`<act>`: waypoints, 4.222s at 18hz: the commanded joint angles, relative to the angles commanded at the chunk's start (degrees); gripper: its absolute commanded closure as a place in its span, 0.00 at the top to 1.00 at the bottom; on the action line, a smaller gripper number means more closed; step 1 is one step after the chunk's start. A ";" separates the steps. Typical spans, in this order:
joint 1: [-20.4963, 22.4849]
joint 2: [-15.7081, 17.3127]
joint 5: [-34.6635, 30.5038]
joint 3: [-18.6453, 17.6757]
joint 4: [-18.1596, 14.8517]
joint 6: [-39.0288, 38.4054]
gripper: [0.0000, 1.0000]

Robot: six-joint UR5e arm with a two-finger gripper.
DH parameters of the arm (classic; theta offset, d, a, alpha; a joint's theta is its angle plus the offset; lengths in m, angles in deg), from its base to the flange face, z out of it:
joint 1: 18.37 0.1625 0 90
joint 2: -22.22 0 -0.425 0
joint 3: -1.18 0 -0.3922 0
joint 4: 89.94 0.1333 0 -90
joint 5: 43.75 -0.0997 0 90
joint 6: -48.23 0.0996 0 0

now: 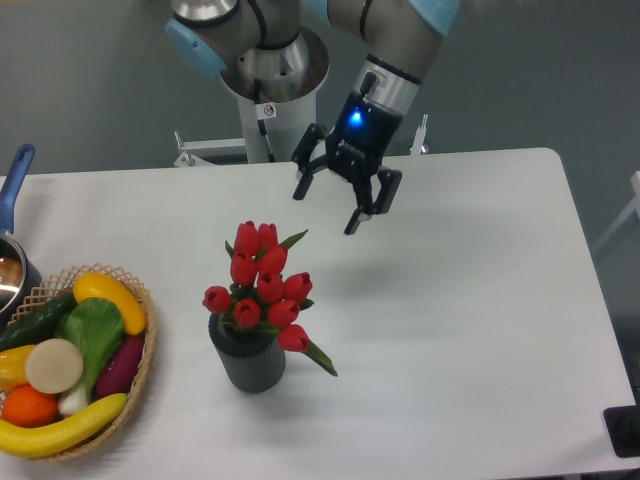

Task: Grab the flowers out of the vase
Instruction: 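Lower the open gripper onto the red tulip stems above the vase, then push the gripper fingers in around the tulip stems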

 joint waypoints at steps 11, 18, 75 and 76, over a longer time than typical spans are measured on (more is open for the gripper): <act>-5.27 -8.79 5.09 2.81 6.16 -0.09 1.00; -5.36 -11.34 9.06 3.08 8.43 0.18 1.00; -9.32 -17.41 8.53 4.92 13.45 2.72 1.00; -9.41 -17.41 8.53 4.92 13.45 2.72 1.00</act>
